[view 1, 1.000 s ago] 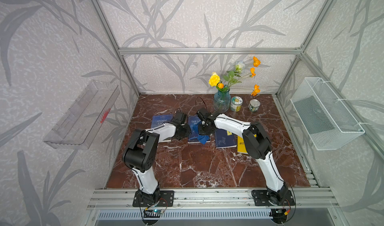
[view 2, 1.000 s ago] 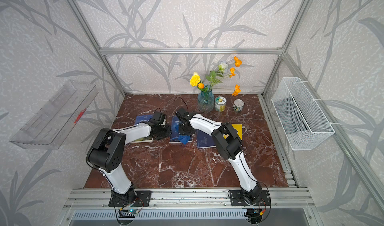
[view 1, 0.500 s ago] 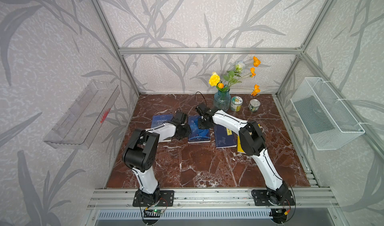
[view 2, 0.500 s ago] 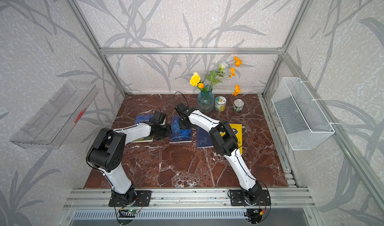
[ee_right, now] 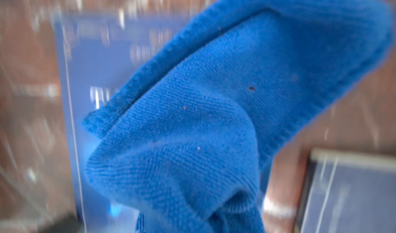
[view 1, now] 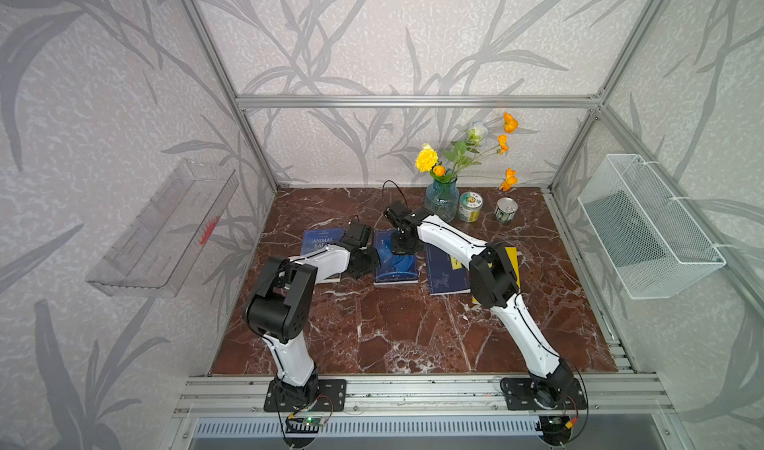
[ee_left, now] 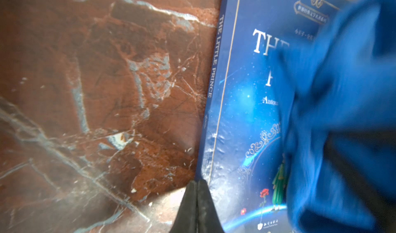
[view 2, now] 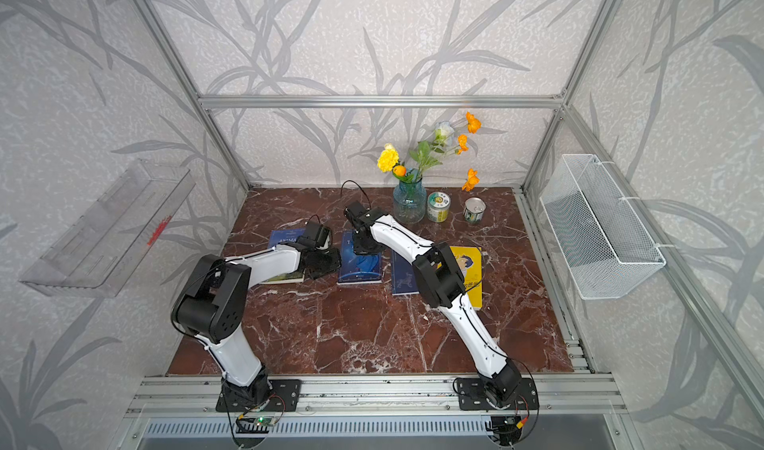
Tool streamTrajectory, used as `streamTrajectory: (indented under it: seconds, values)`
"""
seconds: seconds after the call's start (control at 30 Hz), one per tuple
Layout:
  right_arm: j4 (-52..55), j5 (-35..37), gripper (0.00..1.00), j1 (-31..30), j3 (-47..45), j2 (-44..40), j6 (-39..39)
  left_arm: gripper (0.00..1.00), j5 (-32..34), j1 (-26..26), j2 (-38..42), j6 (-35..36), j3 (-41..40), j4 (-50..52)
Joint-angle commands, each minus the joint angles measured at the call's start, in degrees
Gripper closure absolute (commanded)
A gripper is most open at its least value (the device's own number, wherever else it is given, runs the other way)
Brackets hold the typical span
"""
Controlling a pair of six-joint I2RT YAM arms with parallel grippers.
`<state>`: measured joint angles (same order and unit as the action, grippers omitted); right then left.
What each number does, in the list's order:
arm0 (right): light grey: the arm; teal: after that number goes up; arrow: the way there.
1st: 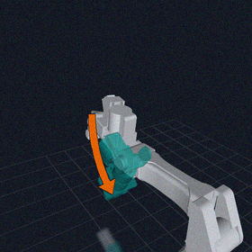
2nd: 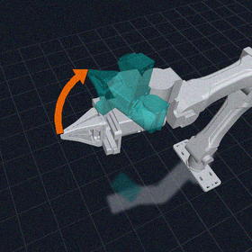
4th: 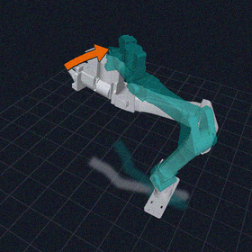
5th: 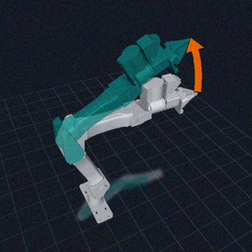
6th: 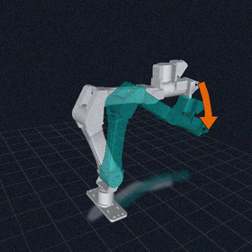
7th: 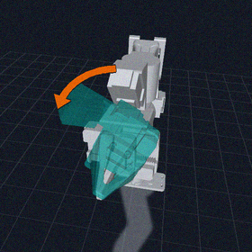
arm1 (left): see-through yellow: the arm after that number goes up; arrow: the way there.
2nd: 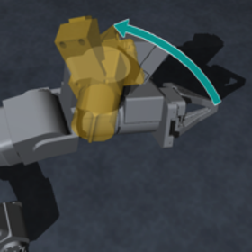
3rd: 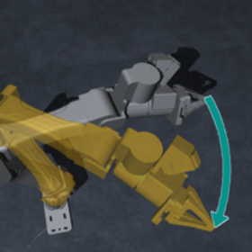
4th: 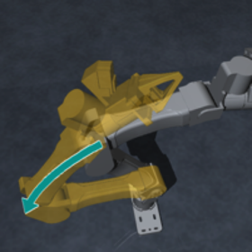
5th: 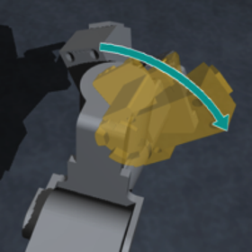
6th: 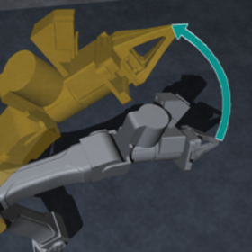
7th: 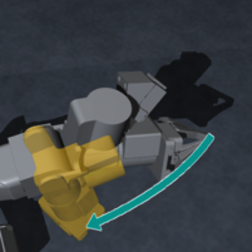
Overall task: Wipe the cover of the book
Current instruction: Wipe the dirt from the cover of the book.
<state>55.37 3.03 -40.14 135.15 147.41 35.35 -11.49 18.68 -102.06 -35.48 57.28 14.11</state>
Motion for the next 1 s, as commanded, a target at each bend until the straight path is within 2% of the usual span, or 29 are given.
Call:
streamTrajectory:
  seconds: [0.0, 0.1, 0.27, 0.33, 0.5, 0.63, 0.77, 0.87, 0.97]
  values:
    - [13.1, 2.3, 1.00, 0.1, 3.1, 8.0, -1.9, 0.94, 1.0, 0.4, -2.3, 0.0, -2.4, 4.7]
    - [8.7, 2.9, 1.00, -2.5, -6.6, 3.8, -2.5, 0.94, 1.1, 0.6, -2.4, 0.1, -2.3, 4.8]
    - [-7.9, -0.5, 1.00, -5.7, -33.0, -9.7, 0.4, 0.94, 2.8, 0.7, -1.1, 0.5, -2.6, 5.4]
    - [-10.8, -1.8, 1.00, -5.2, -36.3, -12.0, 0.7, 0.94, 3.2, 0.7, -0.5, 0.7, -2.6, 5.7]
    - [-9.7, -3.5, 1.00, -3.8, -32.8, -13.8, -2.2, 0.92, 6.0, 0.8, 4.1, -0.4, -2.6, 7.6]
    - [-10.0, -5.1, 1.00, -2.9, -29.6, -16.8, -3.8, 0.85, 8.0, 0.8, 8.4, -3.5, 0.9, 12.7]
    - [-13.3, -8.0, 1.00, -3.1, -29.9, -19.8, -4.0, 0.60, 14.5, 0.4, 12.3, -5.1, 4.9, 17.3]
    - [-13.8, -9.9, 1.00, -3.7, -29.1, -20.0, -3.9, 0.50, 19.8, -1.4, 13.7, -5.5, 7.7, 19.1]
    - [-13.8, -11.1, 1.00, -4.7, -28.0, -19.7, -4.2, 0.43, 22.2, -5.3, 14.0, -5.3, 10.0, 20.0]
